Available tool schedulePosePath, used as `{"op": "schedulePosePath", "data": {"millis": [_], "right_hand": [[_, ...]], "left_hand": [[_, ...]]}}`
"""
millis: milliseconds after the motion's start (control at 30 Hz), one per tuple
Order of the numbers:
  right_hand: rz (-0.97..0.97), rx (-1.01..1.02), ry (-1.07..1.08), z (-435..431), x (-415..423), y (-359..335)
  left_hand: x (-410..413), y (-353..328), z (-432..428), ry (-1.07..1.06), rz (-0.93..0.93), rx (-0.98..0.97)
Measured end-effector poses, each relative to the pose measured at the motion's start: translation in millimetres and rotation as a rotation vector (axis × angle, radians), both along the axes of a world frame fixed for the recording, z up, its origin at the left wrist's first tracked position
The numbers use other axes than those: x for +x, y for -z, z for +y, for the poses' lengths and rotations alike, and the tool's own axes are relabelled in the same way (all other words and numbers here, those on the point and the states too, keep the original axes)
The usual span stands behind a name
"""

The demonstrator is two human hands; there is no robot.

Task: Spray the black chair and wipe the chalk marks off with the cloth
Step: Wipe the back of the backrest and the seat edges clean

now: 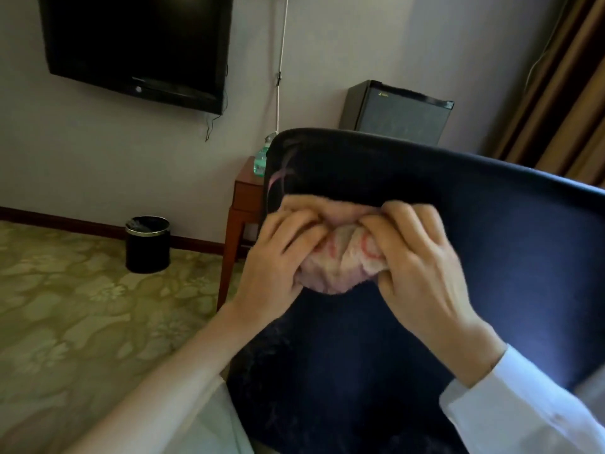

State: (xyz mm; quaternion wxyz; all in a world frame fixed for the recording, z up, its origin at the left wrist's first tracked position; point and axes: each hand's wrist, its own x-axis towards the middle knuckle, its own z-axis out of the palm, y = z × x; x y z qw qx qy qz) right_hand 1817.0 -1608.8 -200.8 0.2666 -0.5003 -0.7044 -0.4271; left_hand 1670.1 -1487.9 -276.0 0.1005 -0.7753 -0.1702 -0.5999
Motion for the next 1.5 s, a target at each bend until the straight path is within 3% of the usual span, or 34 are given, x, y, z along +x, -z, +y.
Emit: {"op": "schedulePosePath", "data": {"millis": [133, 233, 367, 533, 633, 733, 867, 967, 1033, 1133, 1300, 1400, 1500], "right_hand": [[-0.03, 0.162, -0.044, 9, -27, -62], [-0.038, 0.226, -0.054, 26, -45, -69], [-0.042, 0.115, -0.035, 49, -47, -13], [-0.176, -0.18, 0.073, 52, -33, 105], [-0.151, -0.287, 0.045, 51, -32, 118], [-0.033, -0.142, -0.018, 54, -41, 72], [-0.027, 0.138, -0.036, 49, -59, -21], [-0.019, 0.185, -0.019, 49, -68, -49], [-0.039, 0.155, -0.01, 53, -66, -32], [-0.033, 0.058, 0.01, 63, -53, 34], [-0.203, -0.337, 0.159, 59, -36, 182], [-0.176, -0.507, 0.168, 53, -35, 213], [-0.065, -0.409, 0.098, 50, -37, 181]], "left_hand": [[-14, -76, 12, -0.08, -0.248, 0.128], [-21, -79, 24, -0.055, -0.313, 0.108], [-19, -19, 36, -0.01, -0.286, -0.053], [-27, 103, 33, 0.021, -0.067, -0.252], [-32, 129, 35, 0.075, -0.009, -0.231], [-34, 83, 41, 0.079, -0.077, -0.187], [-40, -37, 45, 0.024, -0.219, -0.017], [-43, -79, 49, 0.029, -0.257, 0.041], [-40, -62, 51, 0.042, -0.23, -0.016], [-36, 15, 52, 0.055, -0.163, -0.129], [-38, 158, 27, 0.11, -0.012, -0.549], [-41, 191, 22, 0.162, -0.004, -0.534], [-40, 173, 24, 0.112, 0.053, -0.458]]}}
